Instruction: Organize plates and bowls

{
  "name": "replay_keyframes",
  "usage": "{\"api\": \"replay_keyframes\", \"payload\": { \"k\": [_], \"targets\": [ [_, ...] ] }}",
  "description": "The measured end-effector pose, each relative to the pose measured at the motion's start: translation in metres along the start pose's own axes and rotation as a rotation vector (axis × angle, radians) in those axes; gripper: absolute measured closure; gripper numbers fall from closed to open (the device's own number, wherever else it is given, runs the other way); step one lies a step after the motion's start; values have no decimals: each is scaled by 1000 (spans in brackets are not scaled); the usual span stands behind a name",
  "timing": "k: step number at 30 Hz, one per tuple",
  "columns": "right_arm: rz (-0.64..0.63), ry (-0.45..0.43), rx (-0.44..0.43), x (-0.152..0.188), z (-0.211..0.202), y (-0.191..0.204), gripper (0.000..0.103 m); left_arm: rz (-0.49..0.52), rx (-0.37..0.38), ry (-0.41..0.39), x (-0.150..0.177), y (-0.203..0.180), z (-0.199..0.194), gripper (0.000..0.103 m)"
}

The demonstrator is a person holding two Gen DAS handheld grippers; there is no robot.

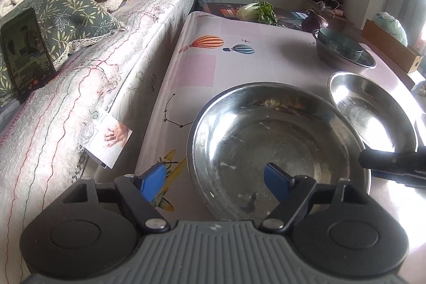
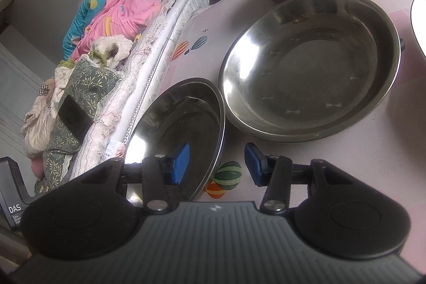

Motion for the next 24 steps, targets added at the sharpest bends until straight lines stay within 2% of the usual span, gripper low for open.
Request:
{"api": "replay_keyframes", "payload": {
  "k": [3,7,12,24],
  "targets": [
    [1,9,-4,-1,7,1,66,2,-14,26,-2,0,5,38],
    [-16,14,-21,-3,12,6,74,-19,13,64,-1,0,10,60],
    [-37,28,-19,-4,8,11,75,-18,15,71,2,-3,3,61],
    [-20,89,-23,20,-21,2,74,-26,116,124,32,-7,-29,61]
  ]
}}
Point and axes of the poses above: each gripper's, at about its wrist camera, not at the fingertips, and z roughly the way its jaws point, y to its left, x to its underside, the point moved 3 cm from there along z, roughly the way its jaws point, and after that the axes turned 2 degrees about z, right-handed, at the moved point
